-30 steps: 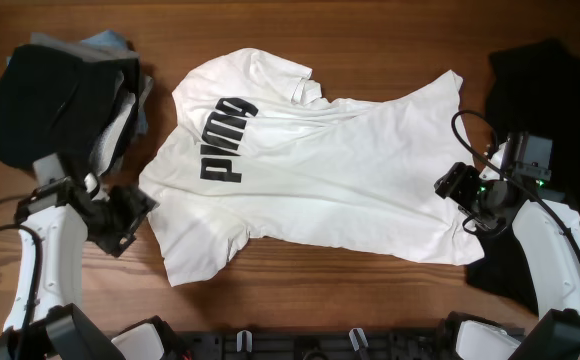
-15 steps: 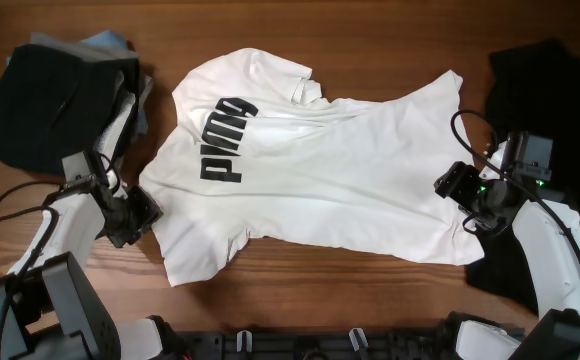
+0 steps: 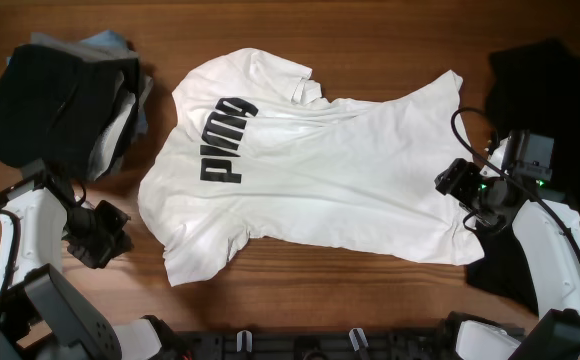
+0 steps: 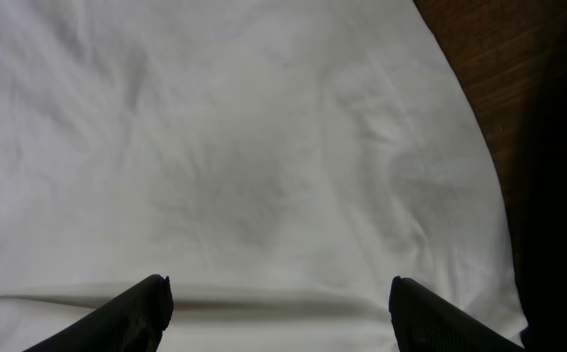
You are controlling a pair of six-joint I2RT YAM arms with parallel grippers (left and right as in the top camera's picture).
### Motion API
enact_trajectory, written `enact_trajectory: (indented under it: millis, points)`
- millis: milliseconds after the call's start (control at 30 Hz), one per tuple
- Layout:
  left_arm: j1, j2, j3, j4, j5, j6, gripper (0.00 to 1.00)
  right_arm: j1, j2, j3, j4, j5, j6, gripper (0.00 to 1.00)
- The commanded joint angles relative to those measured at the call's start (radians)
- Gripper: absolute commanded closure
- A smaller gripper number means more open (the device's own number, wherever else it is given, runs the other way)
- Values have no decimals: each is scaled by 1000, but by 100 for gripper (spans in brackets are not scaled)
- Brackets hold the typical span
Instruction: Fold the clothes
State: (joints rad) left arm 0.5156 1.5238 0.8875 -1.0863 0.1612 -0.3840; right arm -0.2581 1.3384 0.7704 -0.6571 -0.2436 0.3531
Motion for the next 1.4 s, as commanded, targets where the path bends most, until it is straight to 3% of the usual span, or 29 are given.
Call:
enact_trajectory:
  millis: [0,33,100,200,333,433,467,600,767,867,900,933,1033,1233,1367]
  points:
    - [-33,-11,8,69,82,72,49,-3,-13,18,3,-12,-14,23]
    - [-59,-9,2,99,81,94,38,-3,-13,18,3,-12,-13,23]
    - [-126,-7,-43,218,77,123,28,-3,-13,18,3,-12,-14,23]
    - [-193,10,-123,377,55,122,30,-3,-13,18,3,-12,-13,22]
    - [-195,29,-154,392,8,124,43,-3,-13,18,3,-12,-14,20]
    - [-195,31,-156,393,-21,123,87,-3,-13,18,3,-13,-13,20]
    - [-193,31,-156,392,-31,123,96,-3,-13,18,3,-12,-14,20]
    - [-164,21,-141,350,-34,123,96,-3,-13,18,1,-13,-21,20]
    - [-2,-9,45,84,-103,103,96,-3,-13,18,-2,-12,-21,20]
    - [35,-6,61,74,-69,126,96,-3,-13,18,-3,-13,-21,20]
    - [26,-5,60,76,-31,151,92,-3,-13,18,-4,-13,-21,20]
    - [4,-5,47,90,44,198,65,-3,-13,18,-5,-12,-21,19]
    - [-86,-5,-37,182,123,246,32,-3,-13,18,-5,-12,-21,19]
    - [-171,-3,-211,389,119,166,27,-3,-13,18,-5,-12,-21,19]
    - [-172,-3,-265,514,251,166,47,-3,-13,18,-4,-12,-21,19]
